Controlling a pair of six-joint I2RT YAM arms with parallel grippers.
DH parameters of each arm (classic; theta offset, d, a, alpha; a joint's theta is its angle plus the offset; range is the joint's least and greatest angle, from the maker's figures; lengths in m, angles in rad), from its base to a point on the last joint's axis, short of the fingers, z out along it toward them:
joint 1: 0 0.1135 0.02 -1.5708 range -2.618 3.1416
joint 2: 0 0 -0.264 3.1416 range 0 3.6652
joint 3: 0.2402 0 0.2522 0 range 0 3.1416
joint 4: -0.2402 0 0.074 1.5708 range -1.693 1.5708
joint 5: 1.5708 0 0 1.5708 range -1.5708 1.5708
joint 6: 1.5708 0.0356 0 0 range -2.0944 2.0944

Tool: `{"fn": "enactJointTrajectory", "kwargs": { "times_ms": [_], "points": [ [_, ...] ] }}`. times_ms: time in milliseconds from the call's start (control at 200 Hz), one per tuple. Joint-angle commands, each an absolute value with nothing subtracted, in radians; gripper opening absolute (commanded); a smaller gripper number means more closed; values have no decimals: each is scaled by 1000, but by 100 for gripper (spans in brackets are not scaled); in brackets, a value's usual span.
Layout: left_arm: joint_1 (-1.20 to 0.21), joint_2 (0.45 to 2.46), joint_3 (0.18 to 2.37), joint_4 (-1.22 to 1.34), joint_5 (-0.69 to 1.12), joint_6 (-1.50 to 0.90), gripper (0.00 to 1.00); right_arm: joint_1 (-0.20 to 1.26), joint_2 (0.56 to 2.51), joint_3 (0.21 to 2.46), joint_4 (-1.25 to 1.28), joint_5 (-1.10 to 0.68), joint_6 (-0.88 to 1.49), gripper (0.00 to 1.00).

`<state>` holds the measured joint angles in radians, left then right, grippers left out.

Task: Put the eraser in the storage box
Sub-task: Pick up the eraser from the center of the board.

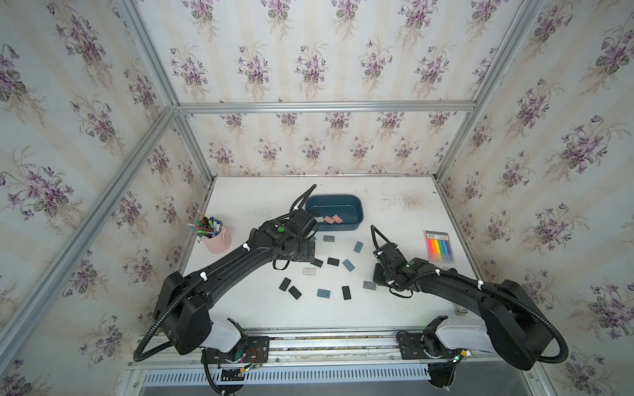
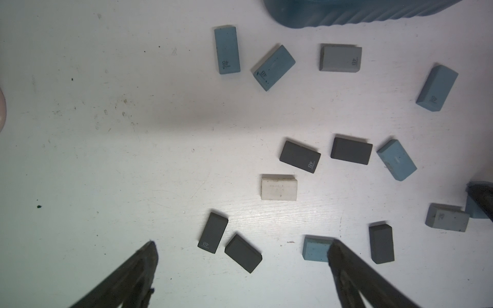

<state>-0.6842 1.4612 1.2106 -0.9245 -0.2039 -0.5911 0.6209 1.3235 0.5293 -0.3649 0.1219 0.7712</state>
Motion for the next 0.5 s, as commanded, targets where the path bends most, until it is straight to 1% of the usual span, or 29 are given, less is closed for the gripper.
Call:
{"fn": "enactJointTrajectory", "kwargs": {
  "times_ms": [0,280,495],
  "points": [
    [-684,1466,1211,-909,-195,-594,99,622,1351,515,-456,50,801,26],
    [-684,1471,1214,-914,-201,-590,99,622,1368,567,-465,70,785,22],
    [-684,1469,1209,-920,-223,-596,99,619,1383,739,-542,156,728,22]
  ]
}}
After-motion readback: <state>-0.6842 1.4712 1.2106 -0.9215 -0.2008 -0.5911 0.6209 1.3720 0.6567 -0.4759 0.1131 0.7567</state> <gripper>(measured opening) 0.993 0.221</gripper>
